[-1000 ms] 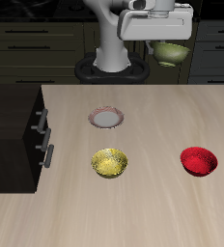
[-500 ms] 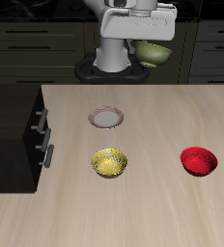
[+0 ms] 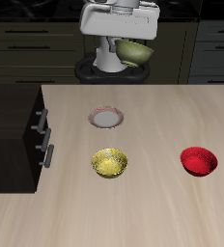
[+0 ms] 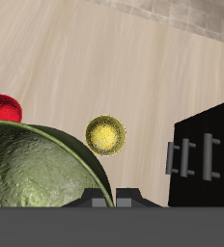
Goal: Place the green bowl on top of the wooden cabinet
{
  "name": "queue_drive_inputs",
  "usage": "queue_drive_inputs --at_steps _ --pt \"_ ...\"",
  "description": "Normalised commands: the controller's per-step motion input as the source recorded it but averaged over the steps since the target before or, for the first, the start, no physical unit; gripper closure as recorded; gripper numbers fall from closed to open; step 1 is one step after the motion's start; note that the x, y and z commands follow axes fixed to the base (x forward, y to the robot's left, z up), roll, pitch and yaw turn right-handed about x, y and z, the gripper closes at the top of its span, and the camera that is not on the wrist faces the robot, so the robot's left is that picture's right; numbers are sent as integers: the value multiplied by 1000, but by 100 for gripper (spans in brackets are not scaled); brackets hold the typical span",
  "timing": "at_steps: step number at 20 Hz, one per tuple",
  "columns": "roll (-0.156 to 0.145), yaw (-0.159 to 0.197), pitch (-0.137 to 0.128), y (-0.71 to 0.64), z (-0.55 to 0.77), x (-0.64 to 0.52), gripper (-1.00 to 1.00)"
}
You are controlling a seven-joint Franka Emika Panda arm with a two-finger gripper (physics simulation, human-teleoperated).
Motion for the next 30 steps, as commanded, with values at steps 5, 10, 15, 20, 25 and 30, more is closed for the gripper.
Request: queue_drive_inputs --at_steps 5,10,15,20,25,30 --pt "-19 5 -4 -218 39 120 100" --pt "-10 0 -1 -81 19 107 100" --pt "-7 11 -14 -171 46 87 100" --pt "13 -19 -3 6 36 44 100" --pt "12 -13 0 -39 -12 48 100" --pt "66 -41 22 -148 -100 67 100"
